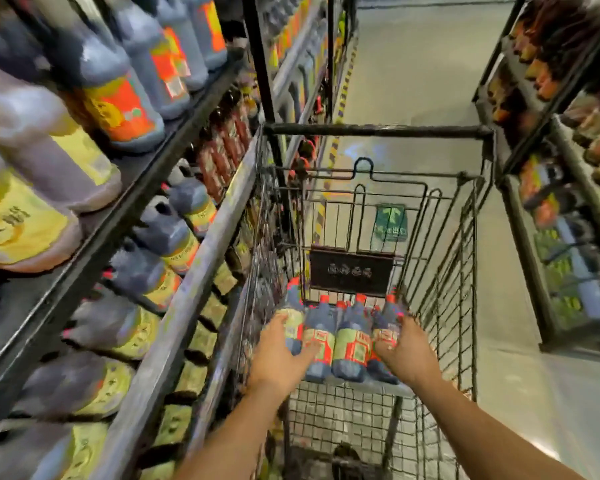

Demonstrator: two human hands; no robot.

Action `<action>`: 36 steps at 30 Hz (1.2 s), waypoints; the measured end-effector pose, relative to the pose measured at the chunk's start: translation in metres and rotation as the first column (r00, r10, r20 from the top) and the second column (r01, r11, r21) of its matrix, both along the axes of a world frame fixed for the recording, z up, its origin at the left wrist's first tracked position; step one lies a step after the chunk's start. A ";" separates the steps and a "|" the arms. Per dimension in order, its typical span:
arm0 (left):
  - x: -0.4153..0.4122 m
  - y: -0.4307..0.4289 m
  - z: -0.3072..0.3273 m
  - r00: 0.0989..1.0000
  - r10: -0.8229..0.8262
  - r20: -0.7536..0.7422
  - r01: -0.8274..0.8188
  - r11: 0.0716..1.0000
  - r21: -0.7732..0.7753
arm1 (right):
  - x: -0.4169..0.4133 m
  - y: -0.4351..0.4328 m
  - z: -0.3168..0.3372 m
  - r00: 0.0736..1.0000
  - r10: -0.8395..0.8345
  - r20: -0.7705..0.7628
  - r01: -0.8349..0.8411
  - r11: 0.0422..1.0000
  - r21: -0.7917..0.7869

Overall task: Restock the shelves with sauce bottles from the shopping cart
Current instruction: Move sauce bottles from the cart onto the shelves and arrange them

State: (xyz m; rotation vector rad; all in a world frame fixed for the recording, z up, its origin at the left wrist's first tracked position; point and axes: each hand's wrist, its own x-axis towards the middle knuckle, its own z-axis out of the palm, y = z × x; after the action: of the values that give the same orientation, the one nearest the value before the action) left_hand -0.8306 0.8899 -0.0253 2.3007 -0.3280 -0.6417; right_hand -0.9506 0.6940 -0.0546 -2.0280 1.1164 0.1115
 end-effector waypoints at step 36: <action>0.024 -0.065 -0.195 0.925 0.172 -0.339 -0.042 0.933 0.358 | 0.035 -0.075 -0.188 0.876 -0.292 -0.384 0.401 0.884 0.242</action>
State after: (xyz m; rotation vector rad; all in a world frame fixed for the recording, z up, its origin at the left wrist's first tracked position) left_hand -0.8064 0.8245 -0.2206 2.4360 0.1006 -1.1249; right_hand -0.9161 0.6193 -0.2422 -1.5250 1.5595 0.4383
